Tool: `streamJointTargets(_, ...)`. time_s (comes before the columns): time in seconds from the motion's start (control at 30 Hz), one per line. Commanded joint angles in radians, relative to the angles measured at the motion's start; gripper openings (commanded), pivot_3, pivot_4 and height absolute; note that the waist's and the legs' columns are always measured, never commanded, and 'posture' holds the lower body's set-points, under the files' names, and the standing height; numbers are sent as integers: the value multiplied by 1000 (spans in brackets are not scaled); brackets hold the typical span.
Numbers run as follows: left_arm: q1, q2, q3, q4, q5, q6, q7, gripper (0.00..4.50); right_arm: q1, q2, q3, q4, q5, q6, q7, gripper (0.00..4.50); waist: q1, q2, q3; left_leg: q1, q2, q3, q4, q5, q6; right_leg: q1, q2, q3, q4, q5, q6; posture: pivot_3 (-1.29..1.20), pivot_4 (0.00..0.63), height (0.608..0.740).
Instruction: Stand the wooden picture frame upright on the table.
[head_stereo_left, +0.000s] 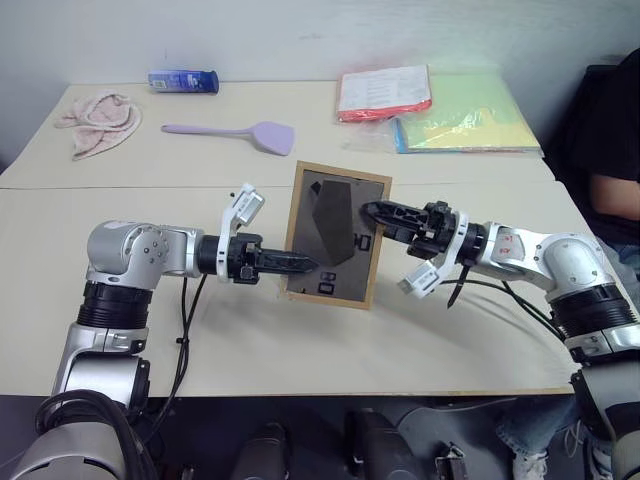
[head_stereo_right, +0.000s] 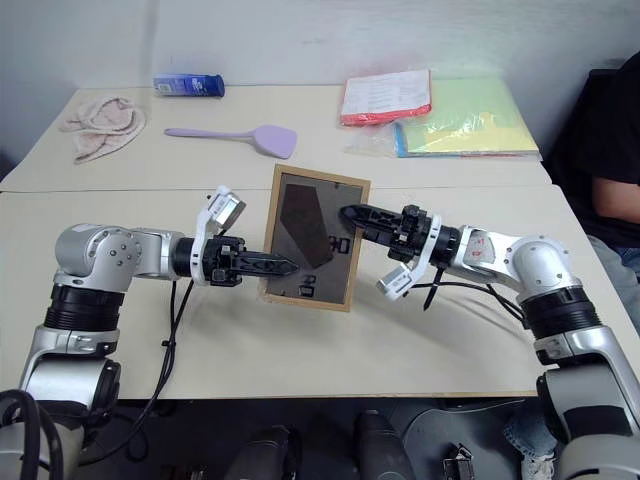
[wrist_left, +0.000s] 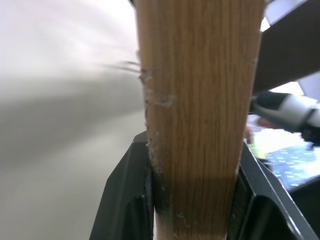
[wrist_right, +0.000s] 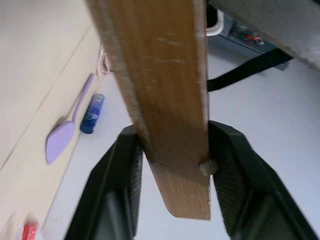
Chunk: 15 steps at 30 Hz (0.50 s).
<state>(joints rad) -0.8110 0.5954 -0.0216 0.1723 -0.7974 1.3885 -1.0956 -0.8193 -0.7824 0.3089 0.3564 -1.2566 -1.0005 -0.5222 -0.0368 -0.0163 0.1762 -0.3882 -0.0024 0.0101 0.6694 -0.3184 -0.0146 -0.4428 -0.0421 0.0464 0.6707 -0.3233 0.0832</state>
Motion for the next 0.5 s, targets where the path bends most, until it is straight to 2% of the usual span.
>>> streamJointTargets(0.03,-16,7,-11,-33,4,-41,-4,1268,-29,-27,19,-11,26,-2,-26,1337,-1,0,0,0,0,0,0,0,0,0,0,0,0,0,0,0,150,740)
streamJointTargets(0.1,-10,2,9,-22,22,-79,16,1996,-32,-37,19,9,75,-28,-2,1337,-1,0,0,0,0,0,0,0,0,0,0,0,0,0,0,0,150,740)
streamJointTargets(0.17,-10,19,25,-8,32,-100,26,2535,-37,-44,18,25,123,-48,19,1251,-2,0,0,0,0,0,0,0,0,0,0,0,0,0,0,0,150,740)
streamJointTargets(0.27,16,126,77,-33,17,-125,-24,3434,-58,-46,20,86,272,-104,122,1244,-19,0,0,0,0,1,0,0,0,0,0,1,1,0,0,0,150,740)
streamJointTargets(0.33,68,240,162,-93,-23,-138,-83,4038,-64,-39,39,140,416,-147,229,1244,-39,0,0,1,1,1,-2,0,0,0,1,2,1,0,0,0,150,740)
streamJointTargets(0.37,107,296,220,-142,-46,-152,-106,4364,-60,-32,76,174,564,-156,335,1244,-53,0,0,1,1,0,-3,0,0,0,2,2,0,0,0,0,150,740)
streamJointTargets(0.4,135,330,259,-176,-64,-164,-118,4500,-55,-27,102,194,676,-157,421,1244,-58,-1,1,2,2,0,-4,0,0,0,2,3,0,0,-1,0,150,740)
streamJointTargets(0.43,184,363,296,-233,-65,-202,-132,4500,-26,-23,150,168,894,-99,579,1243,-62,-1,1,2,2,-1,-4,0,0,0,2,3,0,-1,-1,0,150,740)
streamJointTargets(0.47,230,381,324,-288,-53,-249,-131,4500,28,-12,178,90,1162,55,796,1243,-64,-1,1,2,2,-1,-4,0,0,0,2,2,-1,-1,-1,0,150,740)
streamJointTargets(0.5,262,391,342,-325,-46,-282,-126,4500,66,-5,190,27,1346,171,952,1243,-64,-1,1,2,3,-2,-3,0,0,1,2,2,-1,-1,-1,0,150,740)
